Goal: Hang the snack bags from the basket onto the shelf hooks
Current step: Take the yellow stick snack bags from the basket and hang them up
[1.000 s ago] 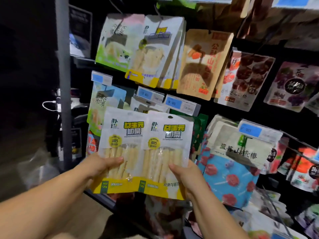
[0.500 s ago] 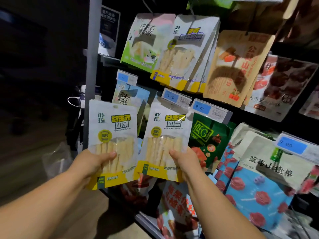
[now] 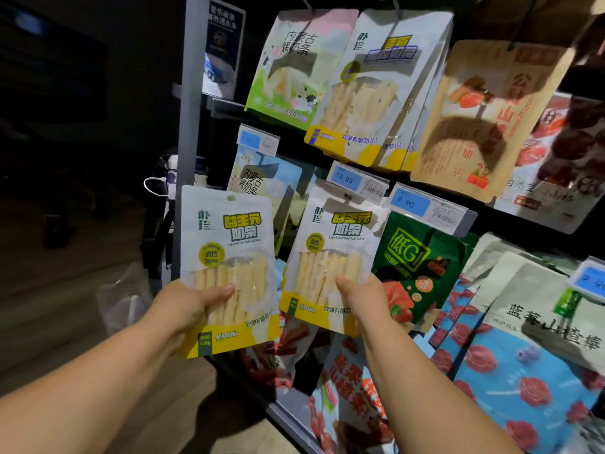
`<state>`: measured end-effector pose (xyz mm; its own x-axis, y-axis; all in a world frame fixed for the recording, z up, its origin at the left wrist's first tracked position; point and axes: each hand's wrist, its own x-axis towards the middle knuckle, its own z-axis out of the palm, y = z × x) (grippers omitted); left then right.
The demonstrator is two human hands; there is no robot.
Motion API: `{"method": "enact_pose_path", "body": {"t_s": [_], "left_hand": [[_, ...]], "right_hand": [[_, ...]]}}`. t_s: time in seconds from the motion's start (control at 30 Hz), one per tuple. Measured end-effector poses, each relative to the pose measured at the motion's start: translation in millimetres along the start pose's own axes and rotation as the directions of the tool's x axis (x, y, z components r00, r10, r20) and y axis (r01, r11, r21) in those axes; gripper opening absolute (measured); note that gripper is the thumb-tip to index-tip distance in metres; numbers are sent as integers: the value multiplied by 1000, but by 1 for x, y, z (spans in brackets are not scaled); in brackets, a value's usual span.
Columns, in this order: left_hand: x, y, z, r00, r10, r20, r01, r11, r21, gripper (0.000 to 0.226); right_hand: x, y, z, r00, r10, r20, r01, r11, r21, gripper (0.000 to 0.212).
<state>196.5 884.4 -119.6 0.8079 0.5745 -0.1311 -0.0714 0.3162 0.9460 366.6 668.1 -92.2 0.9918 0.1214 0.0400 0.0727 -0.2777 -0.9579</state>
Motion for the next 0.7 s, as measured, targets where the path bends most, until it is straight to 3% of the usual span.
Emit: {"method": "enact_pose_path", "body": {"t_s": [0.13,0.27,0.37,0.43,0.5,0.63,0.7], "left_hand": [[-3,0,7,998,-25,62,24,1000,10,37],[0,-4,14,980,-78,180,71,996,46,49],[3,-10,25,970,-99,223,89,995,55,31],[1,-9,36,962,-100,254,89,995,54,19],[2,-9,46,953,-95,287,83,995,54,17],[4,-6,63,929,-108,355,96,994,52,26],[4,-6,68,918,-121,378,104,993,63,32]], "right_hand": [[-3,5,-3,996,-48,-72,36,986,-165,23],[-18,8,-11,967,-149,-208,98,967,-235,31],[-29,8,-13,891,-370,-264,288,909,-300,33],[-35,5,-12,873,-446,-197,397,885,-244,21],[-41,0,-12,910,-412,-55,401,904,-146,23],[-43,-1,-8,942,-165,294,159,986,44,52],[-42,4,-2,926,-104,362,86,994,64,72]]}}
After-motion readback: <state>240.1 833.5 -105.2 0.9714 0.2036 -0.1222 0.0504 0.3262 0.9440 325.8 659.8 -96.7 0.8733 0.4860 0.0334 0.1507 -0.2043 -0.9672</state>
